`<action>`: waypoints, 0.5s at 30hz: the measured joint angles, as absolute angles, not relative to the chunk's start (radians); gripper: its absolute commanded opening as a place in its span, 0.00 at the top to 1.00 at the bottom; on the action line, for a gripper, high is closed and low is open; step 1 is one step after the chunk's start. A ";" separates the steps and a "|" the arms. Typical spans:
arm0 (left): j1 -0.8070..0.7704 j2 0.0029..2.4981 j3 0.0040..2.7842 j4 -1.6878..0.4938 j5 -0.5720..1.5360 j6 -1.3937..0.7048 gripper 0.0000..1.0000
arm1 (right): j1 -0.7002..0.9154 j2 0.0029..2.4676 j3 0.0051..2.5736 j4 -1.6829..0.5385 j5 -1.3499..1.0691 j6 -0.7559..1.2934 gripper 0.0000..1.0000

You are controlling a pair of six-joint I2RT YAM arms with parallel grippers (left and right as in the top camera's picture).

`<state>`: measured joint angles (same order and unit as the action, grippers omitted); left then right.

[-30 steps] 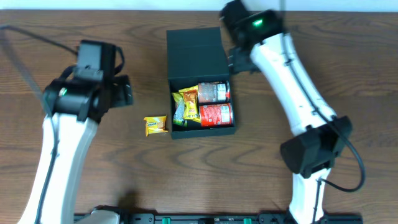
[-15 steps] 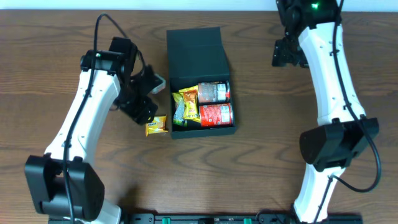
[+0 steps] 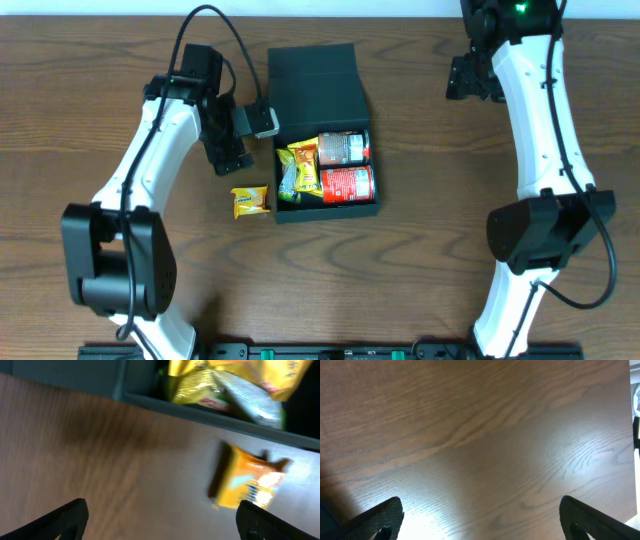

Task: Pack container
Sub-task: 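Move the left gripper over the small yellow almond packet beside the box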

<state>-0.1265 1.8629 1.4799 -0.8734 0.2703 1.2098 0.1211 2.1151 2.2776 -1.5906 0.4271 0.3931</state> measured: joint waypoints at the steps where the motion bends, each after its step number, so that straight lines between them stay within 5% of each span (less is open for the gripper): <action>1: -0.128 1.876 1.480 -0.860 0.268 1.222 0.04 | 0.121 2.115 2.278 -1.597 0.427 0.392 0.01; 15: -0.215 1.884 1.480 -1.062 0.206 1.267 0.05 | 0.121 2.115 2.278 -1.604 0.427 0.385 0.01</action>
<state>-0.2146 1.8839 1.4803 -1.0618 0.2062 1.2667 0.1211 2.1151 2.2776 -1.6035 0.4267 0.3855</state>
